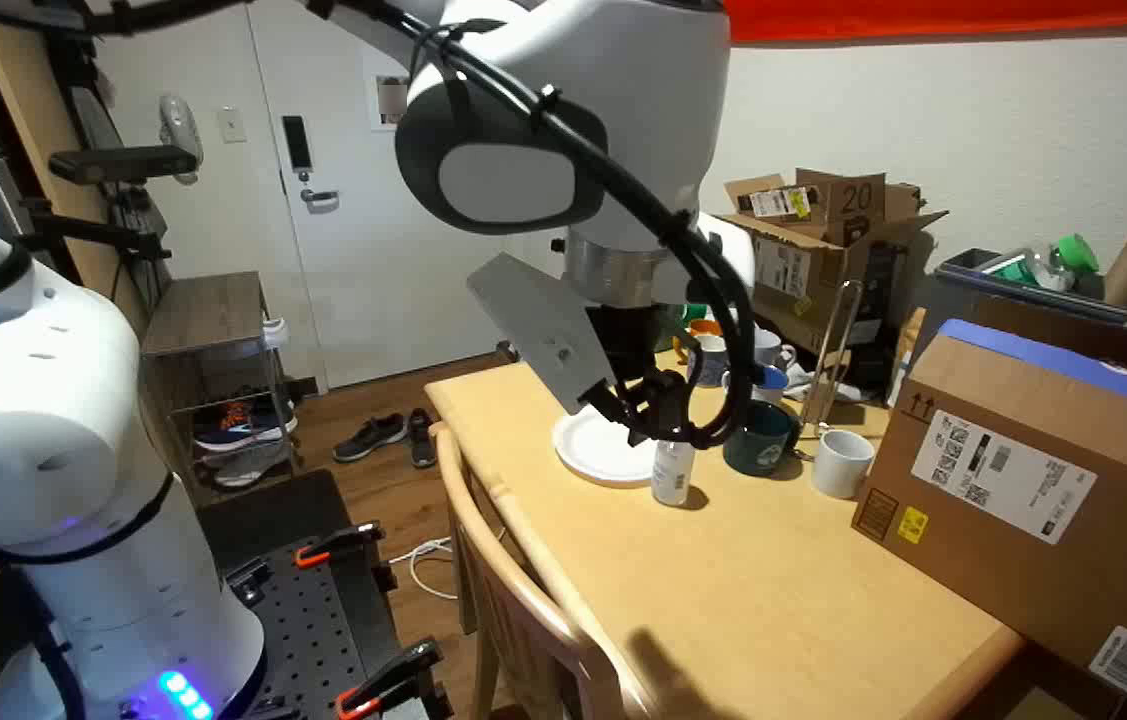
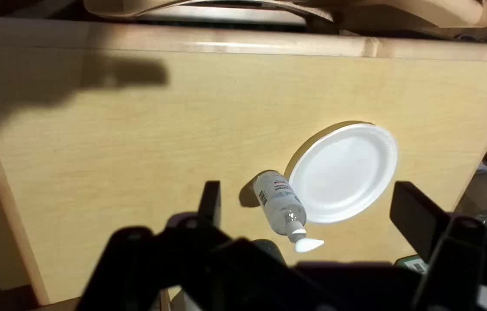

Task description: Push down the dispenser of the bottle.

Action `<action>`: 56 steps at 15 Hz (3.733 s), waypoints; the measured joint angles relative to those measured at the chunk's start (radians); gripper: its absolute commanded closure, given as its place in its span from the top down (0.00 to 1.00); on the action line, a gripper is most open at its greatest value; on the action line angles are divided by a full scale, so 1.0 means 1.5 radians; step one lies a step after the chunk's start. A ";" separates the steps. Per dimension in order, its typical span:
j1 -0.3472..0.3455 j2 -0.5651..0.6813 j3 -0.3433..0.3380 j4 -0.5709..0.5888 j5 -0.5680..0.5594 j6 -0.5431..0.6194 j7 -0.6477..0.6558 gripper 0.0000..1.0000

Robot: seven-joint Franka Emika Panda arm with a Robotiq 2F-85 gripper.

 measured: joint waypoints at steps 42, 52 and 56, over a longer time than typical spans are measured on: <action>-0.027 0.241 0.174 0.264 0.006 -0.015 0.010 0.99; -0.030 0.259 0.212 0.294 -0.023 -0.022 0.010 0.24; -0.030 0.267 0.225 0.304 -0.024 -0.028 0.010 0.00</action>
